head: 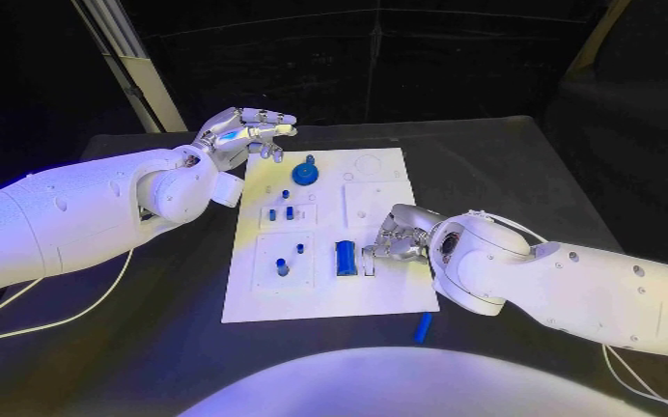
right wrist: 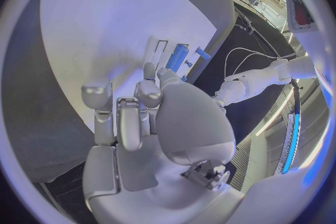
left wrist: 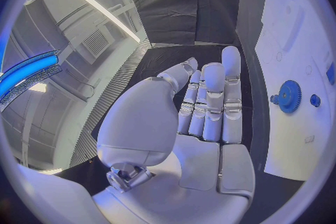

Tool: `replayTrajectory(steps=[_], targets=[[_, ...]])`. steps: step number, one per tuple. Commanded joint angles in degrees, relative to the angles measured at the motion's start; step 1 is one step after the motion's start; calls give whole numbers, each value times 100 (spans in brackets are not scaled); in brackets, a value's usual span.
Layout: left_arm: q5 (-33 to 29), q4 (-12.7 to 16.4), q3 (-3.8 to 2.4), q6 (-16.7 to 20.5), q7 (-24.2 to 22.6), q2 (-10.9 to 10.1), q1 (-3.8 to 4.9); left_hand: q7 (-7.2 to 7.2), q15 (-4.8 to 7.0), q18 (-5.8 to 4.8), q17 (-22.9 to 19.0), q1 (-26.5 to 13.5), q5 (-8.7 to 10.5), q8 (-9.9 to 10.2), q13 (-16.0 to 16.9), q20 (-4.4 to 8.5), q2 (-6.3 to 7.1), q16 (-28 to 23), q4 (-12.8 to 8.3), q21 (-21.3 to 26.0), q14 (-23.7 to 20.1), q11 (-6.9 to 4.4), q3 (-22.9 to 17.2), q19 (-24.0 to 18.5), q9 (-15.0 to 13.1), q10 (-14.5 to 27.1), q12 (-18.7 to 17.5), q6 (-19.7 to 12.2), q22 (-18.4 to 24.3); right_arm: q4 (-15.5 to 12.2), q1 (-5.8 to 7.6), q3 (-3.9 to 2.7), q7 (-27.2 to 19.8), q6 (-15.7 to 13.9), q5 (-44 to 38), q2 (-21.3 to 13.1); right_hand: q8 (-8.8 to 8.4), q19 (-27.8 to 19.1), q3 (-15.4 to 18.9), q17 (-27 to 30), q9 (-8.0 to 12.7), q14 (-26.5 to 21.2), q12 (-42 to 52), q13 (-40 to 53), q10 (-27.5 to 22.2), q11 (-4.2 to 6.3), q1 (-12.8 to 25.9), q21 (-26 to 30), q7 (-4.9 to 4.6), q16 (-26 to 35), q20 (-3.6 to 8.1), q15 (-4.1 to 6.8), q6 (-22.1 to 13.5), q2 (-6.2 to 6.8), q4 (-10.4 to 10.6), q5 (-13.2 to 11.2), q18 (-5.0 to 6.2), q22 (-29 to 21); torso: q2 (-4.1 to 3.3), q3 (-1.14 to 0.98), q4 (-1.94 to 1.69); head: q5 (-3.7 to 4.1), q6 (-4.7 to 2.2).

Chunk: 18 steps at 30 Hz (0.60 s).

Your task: Assemble the parts on the task board

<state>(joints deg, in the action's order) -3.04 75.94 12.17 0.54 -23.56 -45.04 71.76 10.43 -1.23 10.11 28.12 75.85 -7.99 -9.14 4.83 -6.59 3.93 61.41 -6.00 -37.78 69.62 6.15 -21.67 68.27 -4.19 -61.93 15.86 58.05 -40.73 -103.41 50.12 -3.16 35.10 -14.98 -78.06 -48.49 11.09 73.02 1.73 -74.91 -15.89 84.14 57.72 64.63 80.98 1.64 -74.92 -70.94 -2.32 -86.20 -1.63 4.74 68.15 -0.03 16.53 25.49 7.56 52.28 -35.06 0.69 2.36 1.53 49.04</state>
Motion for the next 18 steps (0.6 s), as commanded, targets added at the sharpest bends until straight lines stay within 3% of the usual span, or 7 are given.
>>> replayTrajectory(steps=[1, 6, 7, 9, 11, 14, 18], targets=[[-23, 5, -4, -73, -10, 6, 8, -8, 17, 37, -5, 10, 12, -39, 6, -13, -23, -25, -29, 19, -38, -10, 13, -42, 7, 36, 24, -38, 10, -20, 5, -1, -65, -168, -139, 0, -27, -10, 26, -886, -5, 457, -18, 8, 33, -7, 27, 23, -40, 1, 25, 32, -2, 6, -1, -34, -61, -4, -3, -2, 2, 1, -1], [-23, 5, -4, -73, -10, 6, 8, -8, 17, 37, -5, 10, 12, -39, 6, -13, -23, -25, -29, 19, -38, -10, 13, -42, 7, 36, 24, -38, 10, -20, 5, -1, -65, -168, -139, 0, -27, -10, 26, -886, -5, 457, -18, 8, 33, -7, 27, 23, -40, 1, 25, 32, -2, 6, -1, -34, -61, -4, -3, -2, 2, 1, -1], [-23, 4, -4, -73, -12, 5, 8, -8, 17, 37, -5, 10, 12, -39, 6, -13, -23, -25, -29, 19, -38, -10, 13, -42, 7, 36, 24, -38, 10, -100, 5, -1, -511, -274, -105, -154, -380, -150, 166, -791, 49, 434, -479, -266, -237, -190, -406, 182, -279, 72, -88, -111, -558, 163, -272, -308, -25, -241, 3, 0, -2, 97, 2], [-23, 1, -3, -64, -16, -1, 7, -8, 17, 37, -5, 10, 12, -39, 6, -13, -23, -25, -29, 19, -38, -10, 13, -42, 7, 36, 24, -38, 10, -274, 5, -1, -1296, -393, -36, -499, -396, -140, 170, -805, 56, 437, -476, -261, -243, -198, -470, 173, -287, 64, -101, -121, -568, 173, -307, -359, -27, -221, 11, 4, 10, 118, 11], [-23, 1, -2, -57, -22, -7, 6, -8, 17, 37, -5, 10, 12, -39, 6, -13, -23, -25, -29, 19, -38, -10, 13, -42, 7, 36, 24, -38, 10, -408, 4, 0, -1656, -438, -7, -760, -401, -134, 184, -813, 59, 439, -472, -258, -244, -203, -484, 166, -291, 59, -107, -125, -565, 188, -315, -389, -28, -208, 14, 8, 23, 179, 18], [-23, 10, -1, -52, -29, -12, 5, -8, 17, 37, -5, 10, 12, -39, 6, -13, -23, -25, -29, 19, -38, -10, 13, -42, 7, 36, 24, -38, 10, -569, 4, 0, -1805, -386, -28, -1061, -396, -133, 227, -809, 58, 438, -468, -255, -240, -208, -449, 167, -293, 62, -117, -132, -538, 198, -290, -448, -27, -208, 21, 8, 48, 250, 20], [-23, 22, 3, -48, -40, -12, 4, -7, 16, 37, -12, 13, 12, -42, 5, -13, -24, -26, -34, 22, -41, -9, 16, -42, 7, 43, 31, -42, 12, -734, 3, 2, -1646, -160, -48, -1378, -387, -153, 312, -752, 55, 425, -507, -286, -250, -208, -359, 192, -286, 100, -127, -135, -493, 204, -218, -488, -17, -248, 40, 10, 87, 316, 41]])
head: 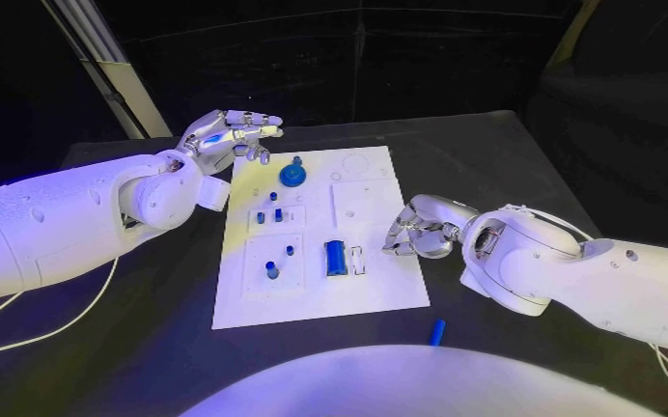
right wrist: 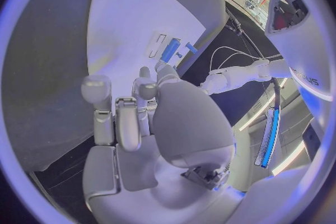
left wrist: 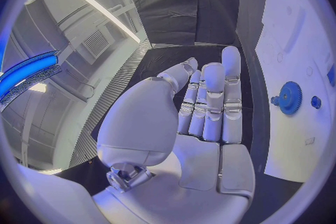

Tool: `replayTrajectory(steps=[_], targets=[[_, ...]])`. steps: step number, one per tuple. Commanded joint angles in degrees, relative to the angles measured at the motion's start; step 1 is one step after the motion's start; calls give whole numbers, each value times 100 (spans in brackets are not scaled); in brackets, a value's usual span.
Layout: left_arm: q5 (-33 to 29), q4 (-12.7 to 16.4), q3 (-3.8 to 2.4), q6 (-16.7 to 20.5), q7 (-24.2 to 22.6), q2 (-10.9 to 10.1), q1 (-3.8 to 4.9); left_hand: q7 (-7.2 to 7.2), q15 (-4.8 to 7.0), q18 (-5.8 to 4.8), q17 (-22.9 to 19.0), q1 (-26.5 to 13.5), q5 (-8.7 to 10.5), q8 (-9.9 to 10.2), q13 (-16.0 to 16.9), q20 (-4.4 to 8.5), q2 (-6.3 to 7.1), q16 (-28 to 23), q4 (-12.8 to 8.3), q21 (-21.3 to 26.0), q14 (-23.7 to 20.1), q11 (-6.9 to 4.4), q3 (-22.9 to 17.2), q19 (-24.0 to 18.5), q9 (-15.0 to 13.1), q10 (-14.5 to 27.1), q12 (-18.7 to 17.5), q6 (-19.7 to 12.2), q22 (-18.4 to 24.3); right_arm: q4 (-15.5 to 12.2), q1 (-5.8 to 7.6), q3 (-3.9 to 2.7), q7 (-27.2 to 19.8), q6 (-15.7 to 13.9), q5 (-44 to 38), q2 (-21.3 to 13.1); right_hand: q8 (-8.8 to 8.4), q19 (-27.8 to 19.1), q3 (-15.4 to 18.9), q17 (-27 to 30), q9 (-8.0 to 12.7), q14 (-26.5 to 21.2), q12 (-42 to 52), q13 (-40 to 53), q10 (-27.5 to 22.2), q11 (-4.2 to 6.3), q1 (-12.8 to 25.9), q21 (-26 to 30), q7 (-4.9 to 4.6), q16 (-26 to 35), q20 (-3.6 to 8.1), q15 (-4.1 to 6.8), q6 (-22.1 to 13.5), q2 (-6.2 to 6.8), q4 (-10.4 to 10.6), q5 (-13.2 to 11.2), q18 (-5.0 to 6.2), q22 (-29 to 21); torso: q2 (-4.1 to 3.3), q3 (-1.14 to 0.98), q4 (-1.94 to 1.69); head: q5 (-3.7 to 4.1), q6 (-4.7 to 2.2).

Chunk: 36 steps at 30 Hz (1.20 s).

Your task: Assemble the parts on the task board

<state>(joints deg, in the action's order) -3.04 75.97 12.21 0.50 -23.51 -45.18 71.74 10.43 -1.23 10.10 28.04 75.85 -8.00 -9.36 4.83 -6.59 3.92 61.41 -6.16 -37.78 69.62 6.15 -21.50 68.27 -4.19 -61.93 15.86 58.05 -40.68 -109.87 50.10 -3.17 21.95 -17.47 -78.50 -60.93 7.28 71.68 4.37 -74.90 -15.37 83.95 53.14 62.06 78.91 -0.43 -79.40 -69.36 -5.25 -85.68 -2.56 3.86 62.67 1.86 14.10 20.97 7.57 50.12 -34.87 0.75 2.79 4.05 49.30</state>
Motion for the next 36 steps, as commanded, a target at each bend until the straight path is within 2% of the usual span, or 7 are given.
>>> replayTrajectory(steps=[1, 7, 11, 20, 29, 33, 36], targets=[[-23, 21, 1, -43, -49, 1, 6, -7, 16, 37, -4, 13, 12, -20, 5, -13, -24, -26, -18, 22, -41, -9, -1, -41, 7, 43, 31, -42, 7, -112, 4, 2, -287, 133, -6, -186, -3, -37, 76, -717, 2, 435, -85, -55, -56, 0, 121, 53, 9, 72, -36, -48, 65, 19, 51, -46, -12, -65, 26, 4, 51, 90, 25], [-23, 59, 39, -29, -72, -11, 4, -7, 16, 37, -11, 14, 12, -21, 5, -13, -24, -28, -19, 22, -44, -9, 0, -41, 7, 43, 32, -42, 8, -157, 4, 3, -35, 395, -15, -440, -2, -120, 182, -556, -2, 396, -223, -155, -108, 6, 154, 154, 17, 185, -37, -44, 84, 62, 94, -119, 18, -222, 66, 11, 91, 175, 70], [-23, 83, 60, -24, -80, -18, 4, -7, 16, 37, -11, 14, 12, -21, 5, -13, -24, -28, -19, 22, -44, -9, 0, -41, 7, 43, 32, -42, 8, -159, 3, 4, 180, 653, -53, -551, -7, -170, 301, -476, -5, 376, -313, -222, -137, -2, 230, 232, 14, 249, -41, -48, 82, 64, 175, -313, 33, -324, 97, 15, 97, 257, 70], [-23, 101, 85, -7, -82, -20, 2, -7, 15, 37, -8, 10, 13, -23, 5, -13, -23, -25, -18, 23, -42, -8, 4, -41, 7, 43, 36, -41, 8, -208, 1, 12, 733, 1036, -221, -732, 8, -155, 604, -460, -25, 382, -312, -227, -118, 7, 590, 272, 34, 274, -39, -43, 106, 57, 258, -414, 35, -349, 148, 36, 143, 344, 70], [-23, 117, 96, 14, -77, -8, 1, -6, 14, 37, -9, 0, 15, -27, 5, -14, -20, -23, -15, 25, -42, -7, 12, -41, 6, 43, 42, -40, 10, -272, -1, 349, 917, 1191, -139, -812, 44, -135, 741, -461, -55, 387, -279, -205, -95, 23, 792, 283, 57, 279, -28, -29, 153, -18, 262, -615, 33, -348, 205, 65, 180, 361, 70], [-23, 111, 101, 19, -76, -13, -2, -6, 14, 37, -9, 0, 15, -27, 5, -14, -20, -23, -15, 25, -42, -7, 12, -41, 6, 43, 42, -40, 10, -295, -3, 432, 931, 1116, -42, -733, 55, -123, 778, -474, -67, 392, -243, -178, -77, 31, 816, 282, 65, 272, -22, -23, 164, -46, 252, -728, 31, -340, 234, 80, 222, 335, 70], [-23, 108, 103, 16, -73, -12, -7, -6, 14, 37, -9, 0, 15, -27, 5, -14, -20, -23, -15, 25, -42, -7, 12, -41, 6, 43, 42, -40, 10, -312, -4, 460, 936, 1041, -33, -687, 60, -114, 784, -490, -71, 396, -212, -155, -65, 33, 810, 274, 68, 261, -20, -21, 170, -53, 248, -756, 28, -324, 252, 83, 237, 328, 70]])
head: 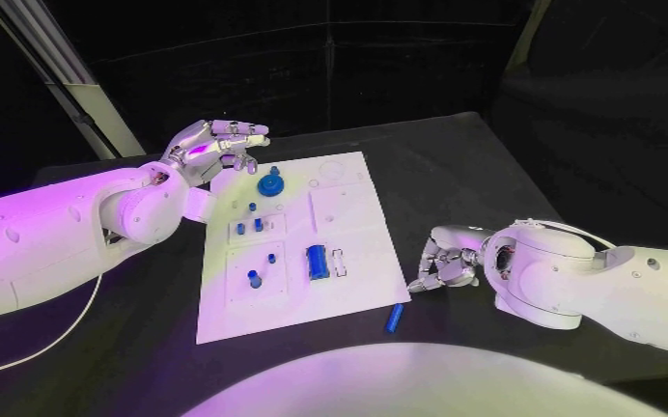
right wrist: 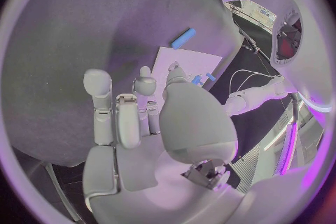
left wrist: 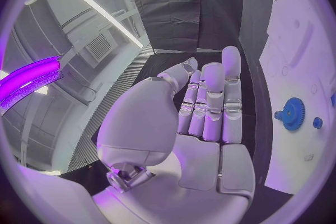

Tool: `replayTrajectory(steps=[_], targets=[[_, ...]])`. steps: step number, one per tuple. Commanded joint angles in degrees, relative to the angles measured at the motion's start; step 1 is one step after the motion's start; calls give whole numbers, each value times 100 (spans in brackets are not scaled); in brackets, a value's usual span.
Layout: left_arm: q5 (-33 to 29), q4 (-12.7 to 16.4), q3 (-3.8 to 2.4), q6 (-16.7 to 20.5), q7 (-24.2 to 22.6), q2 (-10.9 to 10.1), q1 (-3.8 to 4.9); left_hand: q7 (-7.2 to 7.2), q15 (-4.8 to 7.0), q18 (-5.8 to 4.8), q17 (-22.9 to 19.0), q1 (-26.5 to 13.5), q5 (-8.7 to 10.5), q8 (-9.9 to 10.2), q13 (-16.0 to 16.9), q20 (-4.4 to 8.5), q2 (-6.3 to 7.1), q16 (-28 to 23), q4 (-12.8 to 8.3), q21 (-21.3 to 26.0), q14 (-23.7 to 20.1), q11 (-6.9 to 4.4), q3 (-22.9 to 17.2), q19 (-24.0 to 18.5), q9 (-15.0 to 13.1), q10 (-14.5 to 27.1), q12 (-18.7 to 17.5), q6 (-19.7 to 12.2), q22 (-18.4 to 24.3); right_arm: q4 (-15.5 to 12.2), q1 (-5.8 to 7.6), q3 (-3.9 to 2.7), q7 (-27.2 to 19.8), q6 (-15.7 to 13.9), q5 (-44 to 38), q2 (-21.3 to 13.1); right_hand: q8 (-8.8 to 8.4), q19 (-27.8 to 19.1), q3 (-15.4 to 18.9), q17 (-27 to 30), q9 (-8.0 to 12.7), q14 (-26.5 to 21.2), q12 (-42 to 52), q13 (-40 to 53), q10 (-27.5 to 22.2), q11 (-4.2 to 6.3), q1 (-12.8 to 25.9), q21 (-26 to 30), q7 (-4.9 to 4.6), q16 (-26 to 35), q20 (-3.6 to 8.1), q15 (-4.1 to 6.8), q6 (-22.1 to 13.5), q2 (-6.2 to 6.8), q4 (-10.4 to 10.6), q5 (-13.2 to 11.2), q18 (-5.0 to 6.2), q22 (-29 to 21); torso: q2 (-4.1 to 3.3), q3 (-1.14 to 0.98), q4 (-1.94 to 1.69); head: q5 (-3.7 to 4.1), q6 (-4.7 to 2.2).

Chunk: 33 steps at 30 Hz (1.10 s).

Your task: Assemble the parts on the task board

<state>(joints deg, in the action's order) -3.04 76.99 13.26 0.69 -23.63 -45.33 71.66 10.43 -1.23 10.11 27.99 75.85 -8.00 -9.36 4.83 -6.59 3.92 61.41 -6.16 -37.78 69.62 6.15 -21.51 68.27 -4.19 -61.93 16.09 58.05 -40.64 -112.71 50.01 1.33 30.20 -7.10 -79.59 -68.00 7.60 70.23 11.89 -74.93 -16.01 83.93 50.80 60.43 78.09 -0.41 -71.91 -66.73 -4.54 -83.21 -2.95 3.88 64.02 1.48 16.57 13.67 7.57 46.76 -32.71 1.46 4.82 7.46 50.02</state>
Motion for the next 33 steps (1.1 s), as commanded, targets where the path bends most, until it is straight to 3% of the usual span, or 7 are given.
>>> replayTrajectory(steps=[1, 7, 15, 25, 27, 30, 33], targets=[[-23, 6, 0, -4, -59, 3, 0, -6, 14, 36, -3, 0, 15, -27, 6, -14, -20, -23, -15, 25, -42, -7, 12, -41, 6, 43, 19, -40, 5, -35, 4, 17, 111, -18, 76, 37, 29, 36, 32, -495, -9, 399, 39, 20, 22, 32, 58, 6, -2, 9, 19, -21, 37, -18, 0, -33, 26, 21, 40, 14, 36, -17, -2], [-23, -7, 5, -9, -53, 3, -16, -6, 14, 36, -3, 0, 15, -27, 6, -14, -20, -23, -15, 25, -42, -7, 12, -41, 6, 43, 19, -40, 5, -104, -45, 37, -199, -209, -22, 92, 37, 86, -17, -590, -30, 424, 218, 157, 81, 42, -466, -39, -1, -57, 35, -7, 30, 12, -277, -358, 12, 104, 72, 16, 56, -34, -2], [-23, -32, 9, -20, -48, 11, -49, -7, 13, 36, -13, -9, 17, -32, 6, -16, -17, -25, -12, 28, -45, -7, 21, -40, 6, 44, 26, -39, 7, -89, -90, 40, -2032, -459, -328, -29, -79, 186, -700, -812, 26, 470, 1586, 1210, 396, -14, -1992, -206, -110, -220, 45, -28, -199, -316, -1380, -1076, -39, 360, 78, 16, 55, -53, -2], [-23, -92, 12, -38, -39, 53, -79, -7, 12, 36, -20, -10, 17, -33, 6, -16, -17, -28, -12, 29, -48, -7, 22, -40, 6, 45, 28, -39, 8, 114, -95, 45, -2829, -171, -388, -60, -354, 98, -1625, -778, 357, 450, 1623, 1267, 244, -16, -1700, -275, -108, -197, -14, -68, -275, -238, -1901, -1079, -33, 449, 68, 20, 43, -52, -2], [-23, -109, 12, -42, -39, 53, -96, -7, 12, 36, -20, -10, 17, -33, 6, -16, -17, -28, -12, 29, -48, -7, 22, -40, 6, 45, 28, -39, 8, 155, -94, 45, -2940, -234, -484, -48, -399, 28, -2249, -755, 508, 442, 1573, 1228, 194, -26, -1357, -294, -89, -179, 14, -79, -232, 76, -2192, -1036, -18, 465, 82, 8, 80, -125, -2], [-23, -149, 13, -50, -34, 71, -122, -7, 12, 36, -20, -10, 17, -33, 6, -16, -17, -28, -12, 29, -48, -7, 22, -40, 6, 45, 28, -39, 8, 272, -92, 45, -3119, -347, -864, -17, -383, -4, -2305, -699, 568, 432, 1527, 1167, 198, 33, -1049, -272, -62, -138, -2, -36, -234, 195, -2110, -386, -19, 423, 98, 12, 65, -116, -2], [-23, -168, 13, -59, -32, 84, -133, -7, 12, 36, -20, -10, 17, -33, 6, -16, -17, -28, -12, 29, -48, -7, 22, -40, 6, 45, 28, -39, 8, 316, -92, 45, -3225, -393, -1228, 35, -398, -43, -2337, -671, 606, 425, 1476, 1126, 159, 88, -1116, -238, -46, -115, 15, -5, -292, 265, -2170, -312, -5, 370, 102, 15, 62, -117, -2]])
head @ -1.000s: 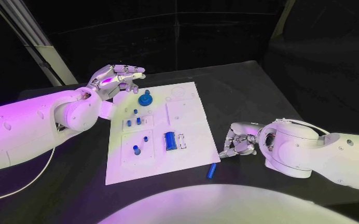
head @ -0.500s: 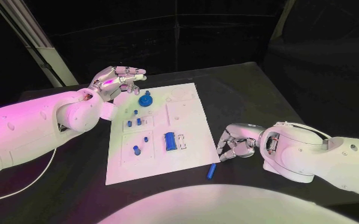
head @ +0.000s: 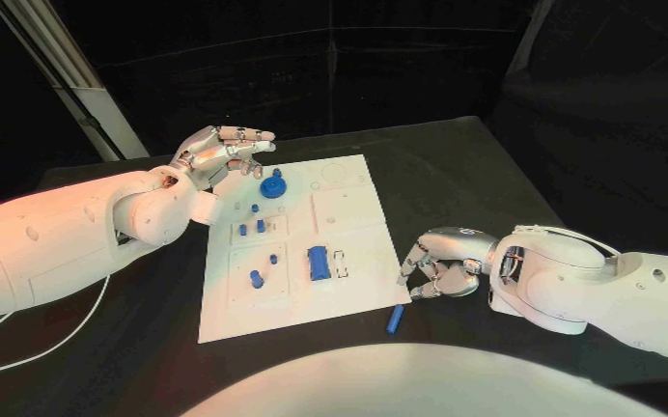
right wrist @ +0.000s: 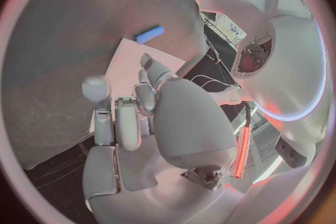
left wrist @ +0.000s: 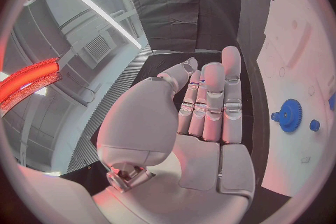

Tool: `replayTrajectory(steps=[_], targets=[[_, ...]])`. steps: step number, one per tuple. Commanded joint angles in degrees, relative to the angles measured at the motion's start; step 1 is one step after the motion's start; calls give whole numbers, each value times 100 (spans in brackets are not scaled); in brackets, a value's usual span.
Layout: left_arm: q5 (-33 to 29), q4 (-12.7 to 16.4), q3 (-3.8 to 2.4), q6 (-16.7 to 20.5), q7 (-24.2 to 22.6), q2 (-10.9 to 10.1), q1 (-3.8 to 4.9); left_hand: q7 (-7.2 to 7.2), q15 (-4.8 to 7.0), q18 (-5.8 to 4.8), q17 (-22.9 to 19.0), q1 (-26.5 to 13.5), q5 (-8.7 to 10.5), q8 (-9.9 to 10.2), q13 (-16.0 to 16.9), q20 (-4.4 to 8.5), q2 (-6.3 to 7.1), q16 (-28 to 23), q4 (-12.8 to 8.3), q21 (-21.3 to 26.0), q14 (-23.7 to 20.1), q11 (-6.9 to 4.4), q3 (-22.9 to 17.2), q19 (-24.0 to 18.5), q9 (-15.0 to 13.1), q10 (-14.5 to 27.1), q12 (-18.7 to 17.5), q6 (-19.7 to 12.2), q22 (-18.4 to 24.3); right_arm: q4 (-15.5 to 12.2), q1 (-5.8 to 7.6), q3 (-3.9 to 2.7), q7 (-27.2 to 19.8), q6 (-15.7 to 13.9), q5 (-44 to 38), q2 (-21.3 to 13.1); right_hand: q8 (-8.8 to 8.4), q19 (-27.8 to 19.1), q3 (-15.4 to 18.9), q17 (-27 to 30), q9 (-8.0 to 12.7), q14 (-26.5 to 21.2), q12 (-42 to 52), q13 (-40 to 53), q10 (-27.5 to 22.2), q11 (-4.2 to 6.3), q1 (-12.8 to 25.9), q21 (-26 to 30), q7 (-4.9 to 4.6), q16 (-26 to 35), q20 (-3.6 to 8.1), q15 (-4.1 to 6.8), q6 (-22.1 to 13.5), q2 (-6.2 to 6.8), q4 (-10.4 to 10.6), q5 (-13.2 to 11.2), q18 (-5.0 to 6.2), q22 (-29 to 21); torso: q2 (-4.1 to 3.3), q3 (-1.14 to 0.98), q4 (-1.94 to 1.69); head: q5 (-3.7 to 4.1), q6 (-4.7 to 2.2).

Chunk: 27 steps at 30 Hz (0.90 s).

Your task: Assemble the parts on the task board

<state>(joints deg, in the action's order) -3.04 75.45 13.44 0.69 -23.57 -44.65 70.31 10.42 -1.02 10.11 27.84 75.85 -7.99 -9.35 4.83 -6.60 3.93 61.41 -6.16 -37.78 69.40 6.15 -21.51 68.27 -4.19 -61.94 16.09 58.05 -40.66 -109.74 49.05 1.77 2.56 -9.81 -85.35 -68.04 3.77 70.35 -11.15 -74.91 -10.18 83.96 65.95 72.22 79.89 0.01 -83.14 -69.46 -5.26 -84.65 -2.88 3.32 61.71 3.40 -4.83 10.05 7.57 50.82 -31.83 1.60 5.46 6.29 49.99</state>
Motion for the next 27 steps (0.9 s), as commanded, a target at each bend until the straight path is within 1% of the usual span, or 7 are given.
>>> replayTrajectory(steps=[1, 4, 6, 9, 15, 22, 27], targets=[[-23, -21, -5, -61, -38, 21, 0, -7, -9, 36, -6, -10, 17, -33, 6, -16, -17, -28, -12, 29, -26, -7, 22, -41, 6, 45, 28, -39, 10, 27, 5, 1, -486, -130, -768, 60, -15, -62, -39, -673, 29, 422, -43, -56, -25, 56, -3, 39, 36, 29, 12, 56, -68, 83, -39, 53, -3, -42, 16, 0, -2, -7, 1], [-23, -41, -5, -64, -37, 36, -10, -7, -9, 36, -6, -10, 17, -33, 6, -16, -17, -28, -12, 29, -26, -7, 22, -41, 6, 45, 28, -39, 10, 31, 5, 6, -532, -128, -1147, 138, -13, -91, -70, -658, 57, 419, -78, -86, -52, 91, -36, 63, 73, 43, 36, 82, -101, 126, -77, 111, 4, -75, 16, -10, 10, -45, 1], [-23, -48, -5, -66, -34, 42, -14, -7, -9, 36, -6, -10, 17, -33, 6, -16, -17, -28, -12, 29, -26, -7, 22, -41, 6, 45, 28, -39, 10, 7, 5, 41, -526, -103, -1302, 162, -16, -103, -81, -652, 71, 418, -93, -99, -63, 101, -37, 74, 88, 49, 46, 91, -124, 146, -87, 135, 7, -91, 14, -13, 6, -41, 1], [-23, -62, -4, -67, -31, 51, -22, -7, -9, 36, -6, -10, 17, -33, 6, -16, -17, -28, -12, 29, -26, -7, 22, -41, 6, 45, 28, -39, 10, -46, 6, 148, -478, -12, -1592, 195, -25, -117, -83, -643, 100, 417, -107, -115, -71, 124, -2, 88, 127, 58, 61, 107, -191, 182, -82, 137, 10, -111, 16, -2, 2, -21, 1], [-23, -76, -4, -73, -30, 57, -31, -7, -9, 36, -6, -10, 17, -33, 6, -16, -17, -28, -12, 29, -26, -7, 22, -41, 6, 45, 28, -39, 10, -89, 6, 252, -368, 160, -1982, 310, -27, -114, -79, -635, 152, 415, -124, -138, -84, 150, 68, 92, 157, 68, 94, 146, -322, 233, -54, 120, 10, -108, 4, 0, 21, -33, 1], [-23, -82, -4, -79, -23, 54, -42, -7, -9, 36, -6, -10, 17, -33, 6, -16, -17, -28, -12, 29, -26, -7, 22, -41, 6, 45, 28, -39, 10, -136, 6, 333, -285, 233, -2286, 432, 18, -88, -78, -659, 153, 421, -71, -108, -60, 151, 116, 75, 151, 53, 115, 165, -268, 244, -23, 123, 4, -79, 3, 3, 12, -21, 1], [-23, -78, -4, -91, -14, 48, -47, -8, -9, 36, -18, -10, 15, -36, 6, -16, -17, -31, -16, 33, -32, -8, 27, -41, 6, 50, 36, -42, 12, -132, 6, 354, -151, 173, -2531, 474, 26, -67, -48, -692, 163, 430, -16, -77, -30, 152, 195, 64, 154, 31, 128, 175, -260, 285, 22, 121, -2, -57, 1, 5, 13, -24, 1]])
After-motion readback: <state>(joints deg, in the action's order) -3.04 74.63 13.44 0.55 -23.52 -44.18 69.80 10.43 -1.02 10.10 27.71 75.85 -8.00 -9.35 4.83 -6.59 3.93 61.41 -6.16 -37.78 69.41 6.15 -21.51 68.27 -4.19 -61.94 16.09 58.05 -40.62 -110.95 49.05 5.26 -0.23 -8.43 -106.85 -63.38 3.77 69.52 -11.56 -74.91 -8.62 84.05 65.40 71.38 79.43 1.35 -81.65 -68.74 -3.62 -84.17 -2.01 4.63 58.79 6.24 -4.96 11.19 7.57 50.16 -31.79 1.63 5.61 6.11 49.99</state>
